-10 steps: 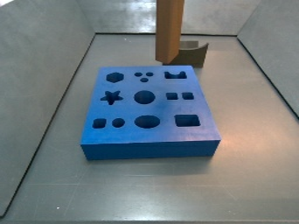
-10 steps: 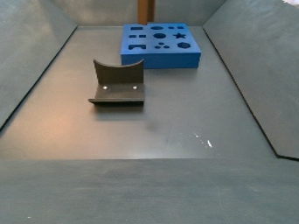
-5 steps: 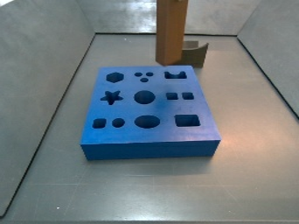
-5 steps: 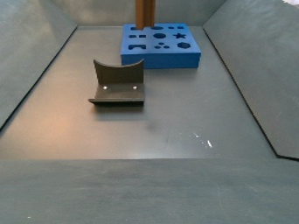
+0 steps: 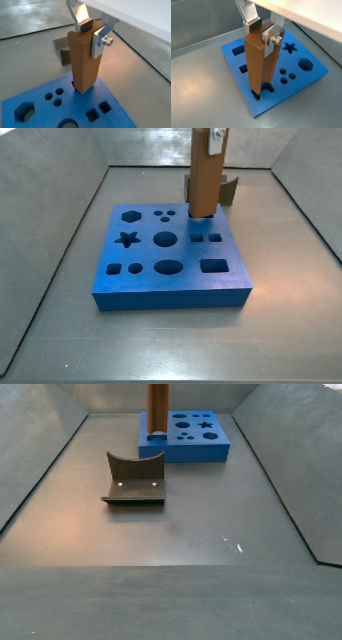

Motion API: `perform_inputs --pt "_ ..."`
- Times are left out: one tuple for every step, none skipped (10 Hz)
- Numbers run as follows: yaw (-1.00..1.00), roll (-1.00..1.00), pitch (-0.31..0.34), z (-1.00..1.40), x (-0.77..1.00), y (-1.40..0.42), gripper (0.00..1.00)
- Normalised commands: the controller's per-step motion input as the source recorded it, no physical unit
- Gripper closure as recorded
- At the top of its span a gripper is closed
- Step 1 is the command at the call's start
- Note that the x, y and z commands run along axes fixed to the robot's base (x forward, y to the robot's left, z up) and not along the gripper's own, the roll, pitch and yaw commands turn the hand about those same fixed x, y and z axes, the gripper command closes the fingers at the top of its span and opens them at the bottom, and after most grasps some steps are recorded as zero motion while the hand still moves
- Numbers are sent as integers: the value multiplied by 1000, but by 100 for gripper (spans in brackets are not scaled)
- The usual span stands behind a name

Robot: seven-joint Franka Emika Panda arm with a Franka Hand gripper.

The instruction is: Insert the arch object.

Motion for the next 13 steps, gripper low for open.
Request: perform_inputs --pt "-917 0 19 -200 120 109 100" --pt "-643 0 83 -117 77 171 100" --pt "-111 23 20 -69 -20 23 100" --pt "-454 0 93 -117 -6 146 100" --pt "-549 0 86 -149 -3 71 100" --pt "-529 -57 10 -269 -29 0 100" --pt "-563 -31 24 -263 -26 0 100" --pt "-180 -80 4 -397 0 -43 100" --pt "-123 -39 0 -457 17 -34 100" --pt "-71 -29 0 -411 71 -23 100" --pt "-71 -24 0 -331 77 0 100" --pt "0 0 24 -186 63 -17 100" --pt "0 50 66 -197 143 -26 100"
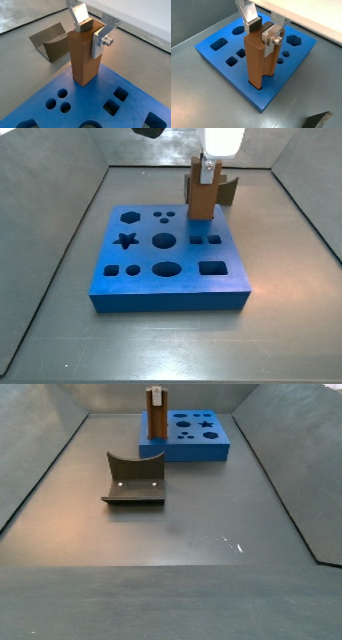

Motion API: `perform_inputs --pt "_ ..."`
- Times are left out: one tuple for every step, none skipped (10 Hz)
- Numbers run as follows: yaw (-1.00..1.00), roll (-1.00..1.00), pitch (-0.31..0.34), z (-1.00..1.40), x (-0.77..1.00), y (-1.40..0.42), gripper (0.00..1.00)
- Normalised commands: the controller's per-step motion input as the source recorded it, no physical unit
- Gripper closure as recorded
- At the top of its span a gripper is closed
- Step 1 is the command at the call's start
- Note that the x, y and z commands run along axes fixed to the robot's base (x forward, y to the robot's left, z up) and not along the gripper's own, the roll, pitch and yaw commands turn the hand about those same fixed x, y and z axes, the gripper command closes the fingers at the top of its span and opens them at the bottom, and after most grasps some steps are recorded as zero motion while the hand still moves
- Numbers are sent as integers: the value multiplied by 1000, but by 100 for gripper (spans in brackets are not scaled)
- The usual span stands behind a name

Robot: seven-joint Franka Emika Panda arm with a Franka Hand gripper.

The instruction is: Insert the arch object.

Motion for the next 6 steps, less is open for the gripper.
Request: perform_inputs --pt "0 64 60 -254 114 -23 100" --pt "0 54 57 -249 91 -6 100" --pt "-9 89 84 -237 117 -23 100" --pt "-37 71 71 -183 91 -43 100" --pt "-14 0 13 0 0 0 100" --pt "0 0 0 0 0 0 100"
